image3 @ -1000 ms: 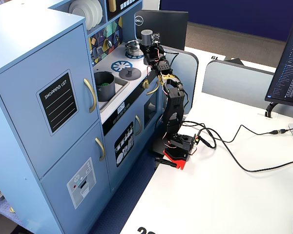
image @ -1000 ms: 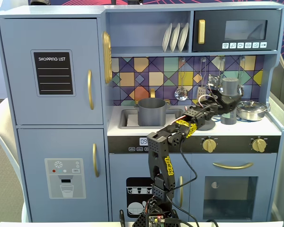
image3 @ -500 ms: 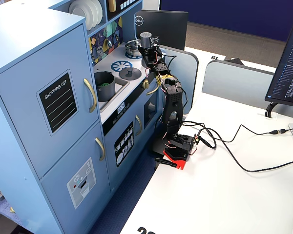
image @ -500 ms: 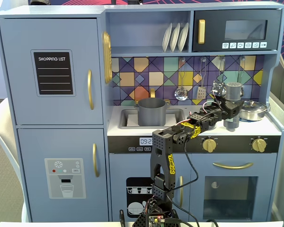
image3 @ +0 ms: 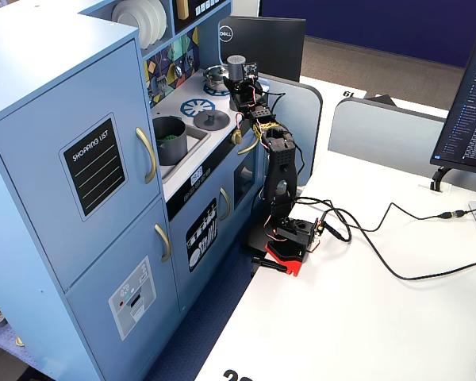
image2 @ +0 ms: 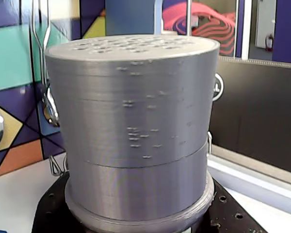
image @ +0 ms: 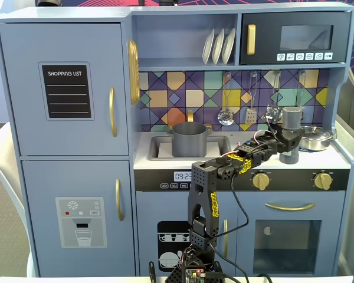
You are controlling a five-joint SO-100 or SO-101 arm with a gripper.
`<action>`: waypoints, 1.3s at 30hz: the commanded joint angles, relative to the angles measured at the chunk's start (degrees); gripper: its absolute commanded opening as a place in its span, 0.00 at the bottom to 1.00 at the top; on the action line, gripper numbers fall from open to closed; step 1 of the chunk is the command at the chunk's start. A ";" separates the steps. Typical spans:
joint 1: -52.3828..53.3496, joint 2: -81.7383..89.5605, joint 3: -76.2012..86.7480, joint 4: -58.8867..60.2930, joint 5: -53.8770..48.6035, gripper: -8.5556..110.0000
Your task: Put salt in the gray recipient
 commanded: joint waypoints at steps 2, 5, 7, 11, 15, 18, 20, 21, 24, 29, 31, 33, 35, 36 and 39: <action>-0.79 1.05 -0.79 -0.79 -2.11 0.07; -0.88 1.14 -0.62 0.00 -3.16 0.07; -0.62 1.41 -0.62 0.35 -2.37 0.21; 0.00 2.29 -0.62 1.05 -1.32 0.48; 0.26 3.78 -0.62 1.32 -1.14 0.58; 0.79 6.33 0.35 2.90 -0.97 0.63; 1.49 9.14 2.20 3.78 -2.64 0.63; 1.93 11.34 3.69 4.22 -3.34 0.62; 3.78 20.92 10.37 7.03 -4.57 0.60; 4.57 45.09 21.27 29.44 -7.65 0.43; 1.49 53.96 21.97 44.47 -9.49 0.28; -5.54 61.88 22.50 58.71 -9.67 0.10; -15.21 68.29 22.85 71.81 -7.82 0.07; -20.04 71.10 23.73 77.43 -6.86 0.07; -33.93 79.37 32.17 89.47 -4.48 0.07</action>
